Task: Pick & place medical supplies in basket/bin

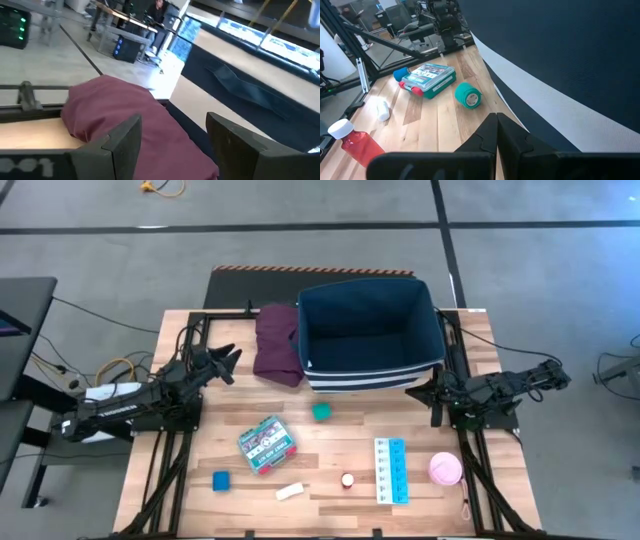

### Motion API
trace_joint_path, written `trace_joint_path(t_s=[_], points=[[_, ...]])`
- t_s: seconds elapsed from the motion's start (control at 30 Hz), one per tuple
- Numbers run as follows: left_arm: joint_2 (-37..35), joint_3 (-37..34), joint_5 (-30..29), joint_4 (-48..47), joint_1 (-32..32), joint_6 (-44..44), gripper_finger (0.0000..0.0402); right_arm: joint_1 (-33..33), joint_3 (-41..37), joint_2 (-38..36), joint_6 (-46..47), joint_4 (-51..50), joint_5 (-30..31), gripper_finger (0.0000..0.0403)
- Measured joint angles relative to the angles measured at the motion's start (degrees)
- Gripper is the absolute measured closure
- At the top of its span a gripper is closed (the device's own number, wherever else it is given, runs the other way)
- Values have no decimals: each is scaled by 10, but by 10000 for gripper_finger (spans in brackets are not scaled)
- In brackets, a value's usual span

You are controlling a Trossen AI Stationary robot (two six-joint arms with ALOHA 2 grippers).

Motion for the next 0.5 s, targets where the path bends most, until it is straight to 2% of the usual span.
trace_joint_path(t_s=[0.1, 0.17, 0.2, 0.27, 0.33, 0.4, 0.43, 0.5], points=[[-1, 2, 3, 40, 0, -53, 191, 0, 0, 0, 0, 0, 0, 403], [-2, 19, 66, 70, 0, -67, 191, 0, 0, 0, 0, 0, 0, 403], [-2, 32, 116, 95, 0, -39, 191, 0, 0, 0, 0, 0, 0, 403], [0, 66, 229, 133, 0, 88, 191, 0, 0, 0, 0, 0, 0, 403], [3, 111, 354, 137, -4, 227, 191, 0, 0, 0, 0, 0, 0, 403], [9, 162, 446, 124, -11, 299, 191, 0, 0, 0, 0, 0, 0, 403], [14, 193, 453, 110, -14, 302, 191, 0, 0, 0, 0, 0, 0, 403], [28, 255, 392, 51, -18, 260, 191, 0, 0, 0, 0, 0, 0, 403]])
